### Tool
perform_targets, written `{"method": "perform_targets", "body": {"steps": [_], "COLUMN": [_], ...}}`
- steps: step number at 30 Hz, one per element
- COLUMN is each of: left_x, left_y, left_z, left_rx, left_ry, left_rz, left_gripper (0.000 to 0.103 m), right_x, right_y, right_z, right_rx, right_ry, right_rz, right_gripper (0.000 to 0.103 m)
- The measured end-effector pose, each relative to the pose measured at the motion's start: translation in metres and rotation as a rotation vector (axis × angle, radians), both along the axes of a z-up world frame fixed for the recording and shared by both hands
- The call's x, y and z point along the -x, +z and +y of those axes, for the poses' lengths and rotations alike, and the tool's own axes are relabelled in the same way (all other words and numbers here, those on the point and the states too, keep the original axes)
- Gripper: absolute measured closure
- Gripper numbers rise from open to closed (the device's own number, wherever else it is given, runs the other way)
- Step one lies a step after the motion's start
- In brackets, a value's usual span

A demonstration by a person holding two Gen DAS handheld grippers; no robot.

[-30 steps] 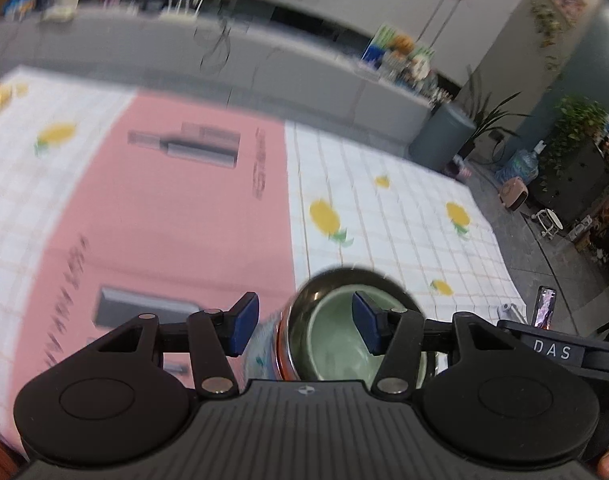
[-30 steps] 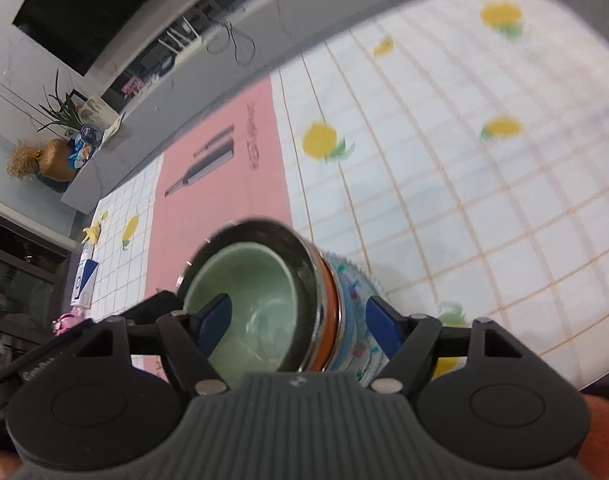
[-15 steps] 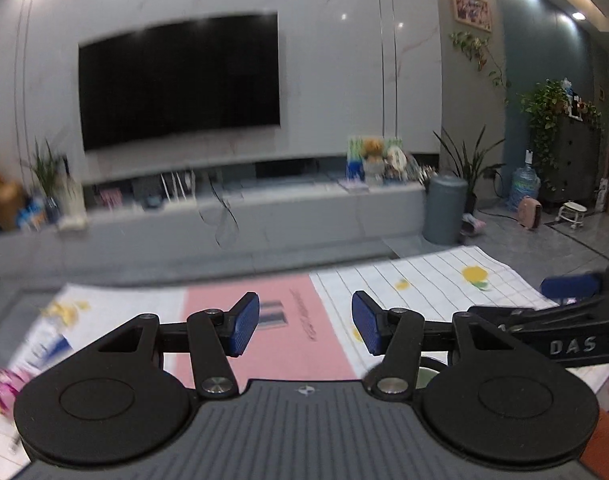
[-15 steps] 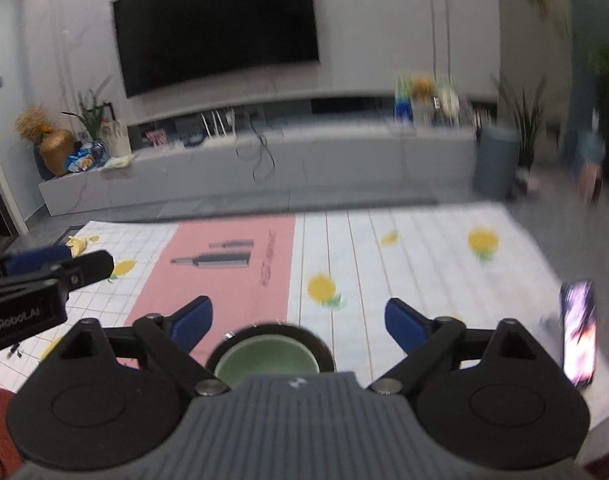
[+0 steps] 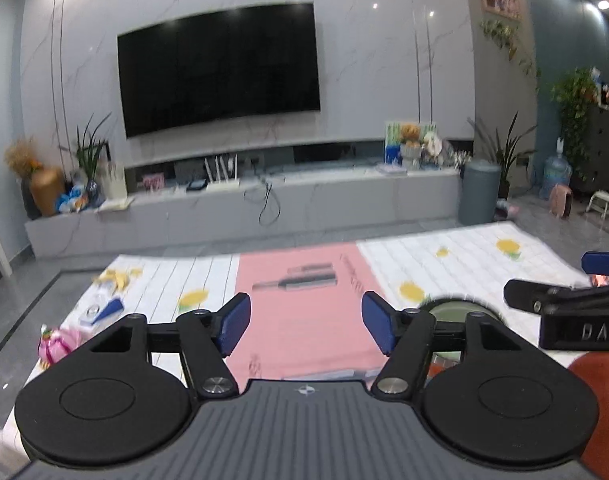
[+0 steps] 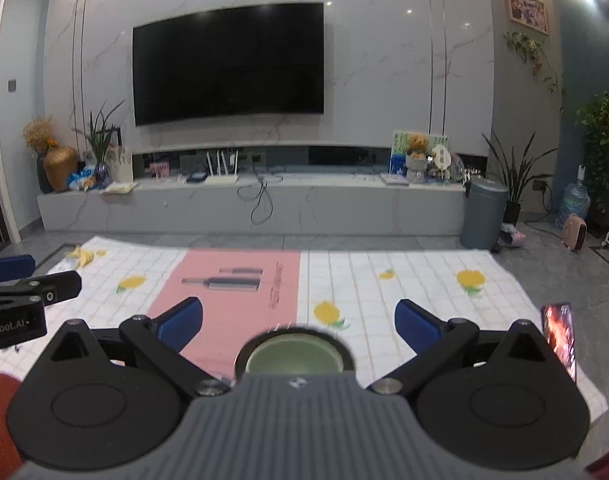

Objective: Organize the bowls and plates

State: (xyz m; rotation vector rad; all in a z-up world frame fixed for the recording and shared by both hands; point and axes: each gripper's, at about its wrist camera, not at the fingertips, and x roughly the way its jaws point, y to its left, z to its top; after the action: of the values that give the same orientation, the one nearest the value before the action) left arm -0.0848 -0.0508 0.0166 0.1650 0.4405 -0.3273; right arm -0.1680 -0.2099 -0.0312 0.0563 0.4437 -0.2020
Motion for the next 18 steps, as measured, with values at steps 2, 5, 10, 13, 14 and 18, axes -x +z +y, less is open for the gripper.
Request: {"method": "perform_targets", "body": {"steps": [2,5,10,13,14,18], "left_x": [0.0,-0.002,-0.013,-0.015,-0.017,-0.016], "left_y": [-0.007,-0.02,-0.048,-0.062,-0.065,-0.075], "left_z": [0.001,0.005,0.007,0.009,0.008,0.008], "left_rx": [-0.024,-0.04,-0.086,-0.111,-0.12,-0.136], "left_ry": [0.02,0.034,0.047,0.054,0.056,0.06], "left_rz": [0.021,0.072,0.184,0.239,0.255,0.293], "left_gripper": [0.018,0.018,0.018,0.018,0.018,0.018], "right_x": [0.003,0.002,-0.009,-0.017,-0.02,-0.028], "right_y": [-0.011,-0.028,-0.053,-0.064,-0.067,-0.076], "right_z": [0.009,0.018,0.017,0.016,0.015,0.011], "right_rx": [0.006,0.034,-0.015,-0.029,-0.03,-0.051], "right_ry": [0.014,0.013,0.001,-0.009,-0.012,-0.019], "right_rz": [0.02,0.074,0.205,0.258,0.27,0.307], "right_gripper": [0.003,0.003,0.003,0.003,0.003,0.003]}}
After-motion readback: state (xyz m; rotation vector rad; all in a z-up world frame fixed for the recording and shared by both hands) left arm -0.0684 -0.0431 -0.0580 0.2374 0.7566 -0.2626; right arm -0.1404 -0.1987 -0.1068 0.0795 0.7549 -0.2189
